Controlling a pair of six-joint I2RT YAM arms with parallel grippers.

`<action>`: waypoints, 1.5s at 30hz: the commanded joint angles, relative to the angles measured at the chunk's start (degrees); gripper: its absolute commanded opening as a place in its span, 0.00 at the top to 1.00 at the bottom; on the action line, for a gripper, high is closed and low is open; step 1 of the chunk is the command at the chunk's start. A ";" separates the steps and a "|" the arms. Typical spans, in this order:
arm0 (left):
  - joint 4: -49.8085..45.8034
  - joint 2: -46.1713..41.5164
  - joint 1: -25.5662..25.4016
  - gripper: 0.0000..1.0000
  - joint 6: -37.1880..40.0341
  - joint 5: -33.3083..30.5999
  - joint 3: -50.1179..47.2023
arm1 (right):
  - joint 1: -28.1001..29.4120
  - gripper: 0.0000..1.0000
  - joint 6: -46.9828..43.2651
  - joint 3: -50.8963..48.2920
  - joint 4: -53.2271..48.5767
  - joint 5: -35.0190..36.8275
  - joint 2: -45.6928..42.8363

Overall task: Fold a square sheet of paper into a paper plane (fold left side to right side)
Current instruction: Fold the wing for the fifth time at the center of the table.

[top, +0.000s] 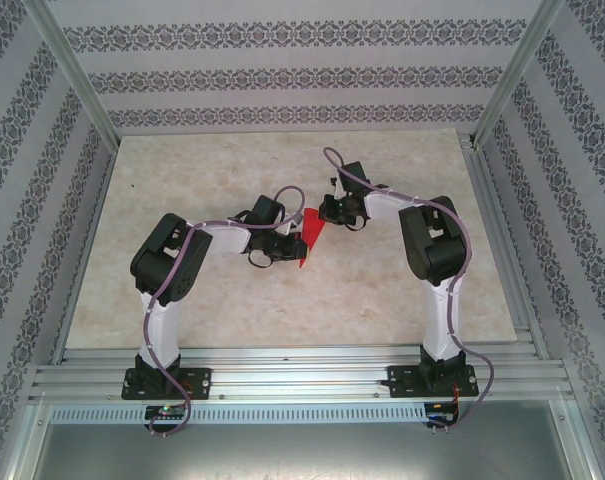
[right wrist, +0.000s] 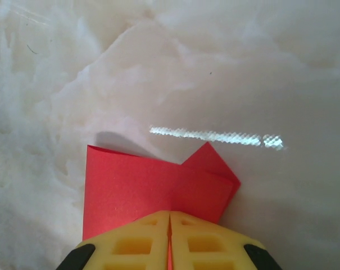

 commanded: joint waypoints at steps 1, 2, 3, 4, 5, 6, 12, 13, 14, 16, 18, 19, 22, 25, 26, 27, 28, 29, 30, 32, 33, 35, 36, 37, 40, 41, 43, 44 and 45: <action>-10.47 2.61 -0.37 0.97 1.94 -2.82 -3.42 | -1.54 0.91 -3.71 2.99 -1.12 6.29 2.11; -10.57 2.67 -0.35 0.97 1.96 -2.82 -3.43 | -1.87 0.91 -4.06 3.41 -1.50 6.90 2.32; -10.63 2.63 -0.34 0.97 2.03 -2.76 -3.48 | -2.27 0.91 -4.39 3.80 -1.59 7.42 2.50; -10.72 2.62 -0.33 0.97 2.03 -2.84 -3.54 | -2.61 0.91 -4.52 4.07 -1.78 7.74 2.71; -10.77 2.62 -0.35 0.97 2.13 -2.79 -3.64 | -3.11 0.91 -4.62 4.39 -1.96 7.85 2.88; -10.78 2.62 -0.38 0.97 2.11 -2.78 -3.67 | -3.57 0.91 -4.77 4.79 -2.16 8.01 3.10; -10.81 2.63 -0.36 0.97 2.08 -2.74 -3.64 | -5.40 0.90 -5.65 7.81 -3.81 8.72 5.51; -10.85 2.61 -0.33 0.97 2.09 -2.67 -3.58 | -5.59 0.91 -5.74 8.20 -4.03 8.66 5.76; -10.72 2.57 -0.33 0.97 1.96 -2.73 -3.58 | -5.76 0.90 -5.84 8.52 -4.07 8.54 5.90; -10.71 2.54 -0.40 0.97 2.03 -2.66 -3.59 | -6.01 0.90 -5.93 8.79 -4.23 8.19 5.33; -10.66 2.54 -0.37 0.97 2.11 -2.65 -3.60 | -6.01 0.90 -5.94 8.42 -4.25 7.50 3.63; -10.54 2.54 -0.37 0.97 2.10 -2.61 -3.57 | -6.06 0.90 -5.87 8.00 -4.24 7.07 2.37; -10.36 2.50 -0.34 0.96 2.01 -2.48 -3.47 | -5.74 0.88 -4.84 5.01 -3.60 5.16 -2.21; -10.08 2.36 -0.38 0.96 1.94 -2.30 -3.33 | -4.77 0.87 -4.33 1.08 -3.07 3.52 -6.63; -10.00 2.36 -0.34 0.96 1.92 -2.29 -3.40 | -4.29 0.86 -3.88 -0.24 -2.96 2.83 -7.95; -9.99 2.36 -0.37 0.96 1.90 -2.28 -3.39 | -3.77 0.86 -3.23 -1.87 -2.40 1.90 -9.10; -10.07 2.28 -0.35 0.96 1.85 -2.29 -3.46 | -3.24 0.86 -2.40 -3.26 -1.61 1.02 -9.94; -10.08 2.28 -0.34 0.96 1.85 -2.29 -3.34 | -2.34 0.86 -1.38 -4.97 -0.38 -0.13 -10.80; -10.08 2.20 -0.39 0.96 1.85 -2.34 -3.36 | -1.45 0.86 -0.26 -6.43 1.09 -1.29 -11.32; -10.10 2.19 -0.38 0.96 1.76 -2.28 -3.27 | 0.51 0.86 1.75 -8.39 3.15 -2.80 -11.58; -10.21 2.19 -0.36 0.96 1.76 -2.34 -3.15 | 1.46 0.86 2.61 -8.91 4.06 -3.62 -11.24; -10.32 2.27 -0.35 0.96 1.74 -2.22 -3.06 | 3.09 0.86 4.28 -9.72 5.96 -4.37 -10.16; -10.29 2.28 -0.33 0.96 1.76 -2.23 -3.10 | 3.69 0.86 4.84 -9.84 6.75 -4.38 -9.41; -10.26 2.28 -0.39 0.96 1.76 -2.12 -3.10 | 3.94 0.86 5.19 -9.72 7.12 -4.38 -8.55; -10.83 2.21 -0.34 0.96 2.20 -2.06 -2.95 | 3.97 0.86 5.40 -8.59 7.20 -3.34 -5.64; -11.16 2.19 -0.35 0.96 2.44 -2.00 -3.00 | 3.97 0.86 5.09 -7.97 6.54 -2.96 -4.67; -12.04 2.00 -0.36 0.96 2.96 -1.87 -3.08 | 4.05 0.86 4.61 -6.90 4.73 -2.02 -3.13; -12.38 1.86 -0.38 0.96 3.25 -1.66 -3.16 | 4.05 0.86 4.36 -6.33 3.58 -1.45 -2.50; -12.79 1.63 -0.35 0.96 3.56 -1.32 -3.31 | 4.05 0.86 4.10 -5.71 2.28 -0.75 -1.88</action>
